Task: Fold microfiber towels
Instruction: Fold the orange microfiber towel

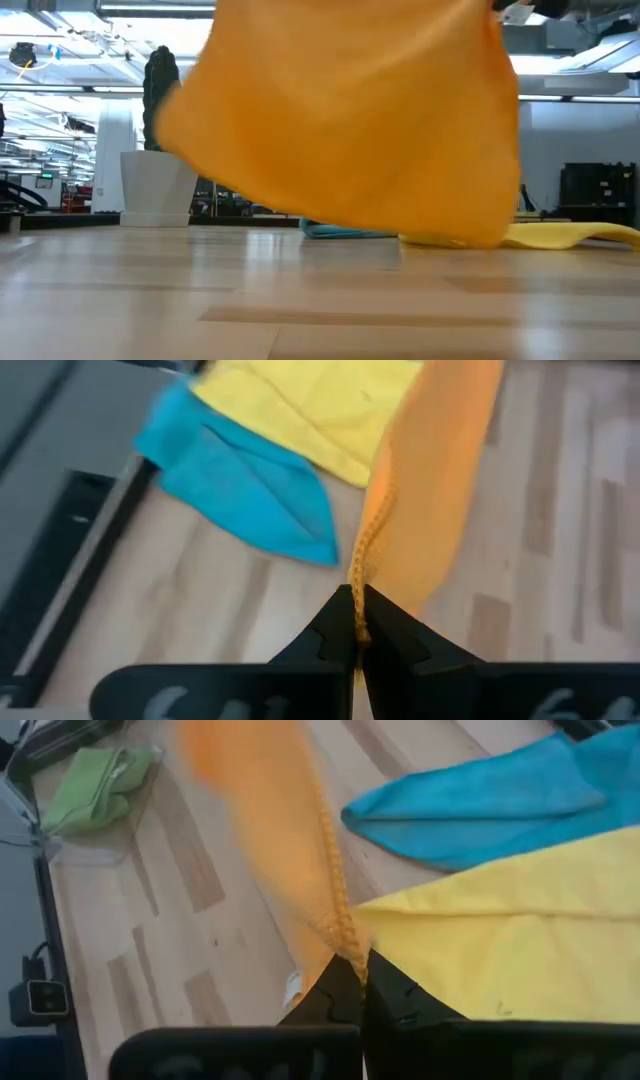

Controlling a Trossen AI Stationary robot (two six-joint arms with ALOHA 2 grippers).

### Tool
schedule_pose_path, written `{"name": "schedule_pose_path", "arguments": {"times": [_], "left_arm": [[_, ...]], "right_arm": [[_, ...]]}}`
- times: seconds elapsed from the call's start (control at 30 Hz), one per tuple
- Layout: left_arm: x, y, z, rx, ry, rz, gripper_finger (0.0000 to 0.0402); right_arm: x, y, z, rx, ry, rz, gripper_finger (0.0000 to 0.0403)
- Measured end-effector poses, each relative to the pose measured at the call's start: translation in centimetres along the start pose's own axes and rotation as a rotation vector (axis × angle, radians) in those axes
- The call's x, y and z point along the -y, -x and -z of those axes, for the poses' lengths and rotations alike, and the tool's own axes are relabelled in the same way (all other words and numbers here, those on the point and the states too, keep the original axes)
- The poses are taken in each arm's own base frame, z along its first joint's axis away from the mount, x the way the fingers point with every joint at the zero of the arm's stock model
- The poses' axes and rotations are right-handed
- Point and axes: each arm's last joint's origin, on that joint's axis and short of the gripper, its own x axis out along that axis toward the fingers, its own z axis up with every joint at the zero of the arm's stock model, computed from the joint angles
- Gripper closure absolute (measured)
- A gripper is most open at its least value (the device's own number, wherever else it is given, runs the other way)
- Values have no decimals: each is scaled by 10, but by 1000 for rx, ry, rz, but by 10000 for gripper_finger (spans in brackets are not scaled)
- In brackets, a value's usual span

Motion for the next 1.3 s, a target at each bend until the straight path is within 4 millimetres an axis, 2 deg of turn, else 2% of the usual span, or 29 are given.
{"name": "schedule_pose_path", "arguments": {"times": [0.1,0.17,0.4,0.5,0.57,0.63,0.7,0.8,0.97,1.1,1.2,1.3], "left_arm": [[7,2,3,1,39,-1,401],[20,-3,8,-17,69,24,401],[98,-30,51,-192,73,117,401],[131,-33,67,-226,93,160,401],[146,-33,71,-225,90,193,401],[151,-31,68,-208,99,212,401],[146,-30,61,-194,104,206,401],[132,-33,48,-154,82,149,401],[94,-37,22,-101,11,7,401],[66,-42,5,-76,-21,-80,401],[53,-45,-1,-69,-9,-120,401],[52,-43,-3,-60,1,-117,401]], "right_arm": [[-2,3,6,-22,50,-4,394],[-7,5,14,-64,93,-3,394],[-53,5,53,-156,218,-88,394],[-77,2,73,-184,261,-122,394],[-87,1,82,-194,292,-148,394],[-88,2,86,-208,319,-145,394],[-83,3,86,-219,333,-124,394],[-65,9,81,-237,350,-51,394],[-27,20,67,-196,356,123,394],[-7,24,54,-116,360,220,394],[-1,27,45,-79,371,281,394],[-4,31,38,-69,385,307,394]]}}
